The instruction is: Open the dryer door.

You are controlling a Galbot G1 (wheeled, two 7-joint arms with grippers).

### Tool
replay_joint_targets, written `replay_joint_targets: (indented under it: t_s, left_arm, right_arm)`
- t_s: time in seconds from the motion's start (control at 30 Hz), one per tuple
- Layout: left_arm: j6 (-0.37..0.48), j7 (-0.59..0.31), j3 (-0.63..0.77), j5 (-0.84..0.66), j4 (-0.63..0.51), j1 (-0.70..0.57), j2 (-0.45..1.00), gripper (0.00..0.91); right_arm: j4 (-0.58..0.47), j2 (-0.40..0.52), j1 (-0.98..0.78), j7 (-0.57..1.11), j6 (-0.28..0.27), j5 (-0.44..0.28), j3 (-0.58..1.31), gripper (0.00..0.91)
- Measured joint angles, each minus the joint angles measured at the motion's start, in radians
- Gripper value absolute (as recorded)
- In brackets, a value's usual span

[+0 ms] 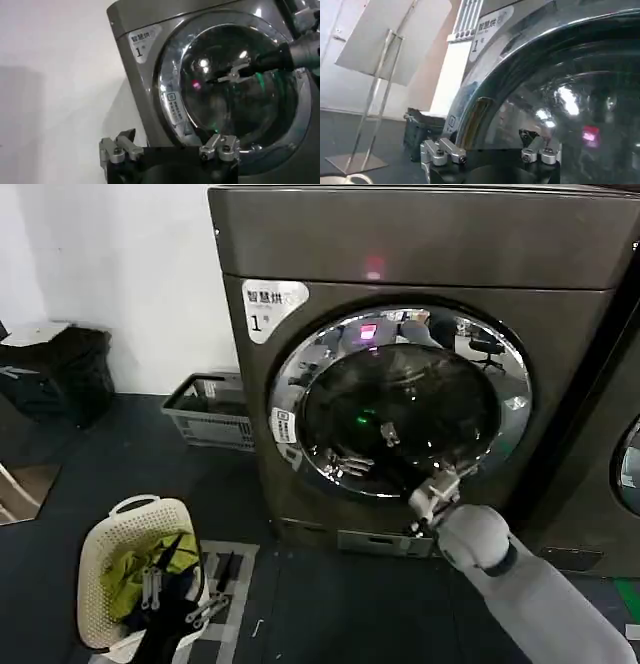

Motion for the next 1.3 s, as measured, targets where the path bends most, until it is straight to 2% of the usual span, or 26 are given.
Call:
replay_joint_targets:
  t_s: [0.5,1.3]
  left_arm:
    - [0.000,0.000,-0.001,-0.005,0.001,-0.005,-0.002,0.907]
    - [0.000,0.000,-0.006,-0.012,-0.001,-0.006,-0.004,0.907]
  right_arm:
    - [-0.072,0.062,0.077,0.002,-0.020,-0.003,-0.083,0.907]
    - [-0.188,0.140,0.154,-0.011,-0.022,-0.030,-0.152,0.907]
